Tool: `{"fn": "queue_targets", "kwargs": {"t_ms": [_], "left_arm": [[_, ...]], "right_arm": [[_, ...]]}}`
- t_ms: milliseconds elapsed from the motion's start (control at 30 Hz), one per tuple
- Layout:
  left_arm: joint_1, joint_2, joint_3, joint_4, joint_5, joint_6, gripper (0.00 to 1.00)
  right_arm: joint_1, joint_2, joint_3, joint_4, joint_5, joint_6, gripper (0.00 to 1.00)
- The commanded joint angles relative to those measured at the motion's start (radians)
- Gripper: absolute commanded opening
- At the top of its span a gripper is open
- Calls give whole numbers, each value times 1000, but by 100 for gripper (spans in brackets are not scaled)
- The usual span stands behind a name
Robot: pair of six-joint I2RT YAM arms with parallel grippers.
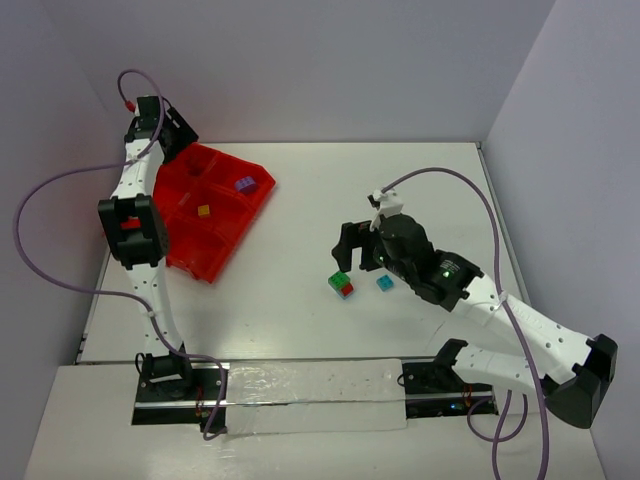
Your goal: Sort the legos into containers by color
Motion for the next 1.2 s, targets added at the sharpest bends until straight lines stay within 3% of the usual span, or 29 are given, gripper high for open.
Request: {"fn": "queue_targets", "kwargs": {"t_ms": [0, 133, 267, 333, 400, 500, 567, 633, 700, 900, 1167], "left_arm": [[-13, -89, 7, 0, 7, 6, 83], [-54, -223, -87, -7, -32, 11, 83], [-210, -511, -362, 90, -163, 35, 82], [-294, -638, -489, 128, -199, 37, 83], [-351, -734, -613, 148, -199, 28, 82], [-428, -839, -774, 256, -185, 2, 82], [-464, -869, -858, 272, -202, -25, 82], [-475, -885, -875, 249, -195, -44, 82], [-481, -902, -885, 228, -177, -49, 82], [-493, -953, -936, 201, -150, -45, 82], [-501, -1004, -993, 194, -164, -63, 82]], "right_arm": [[-2, 11, -20, -18, 51, 25, 100], [-15, 26, -66, -13, 86, 60, 96], [-77, 68, -114, -24, 88, 124, 91], [-127, 79, -139, -48, 115, 210, 81], [-194, 64, -176, -67, 119, 305, 65], [-253, 24, -247, -47, 113, 445, 66], [-275, 24, -271, -57, 133, 533, 73], [-287, 49, -281, -89, 141, 601, 79], [-290, 76, -293, -93, 139, 673, 79], [-304, 131, -348, -33, 99, 754, 80], [-328, 221, -357, 74, 66, 730, 79]]}}
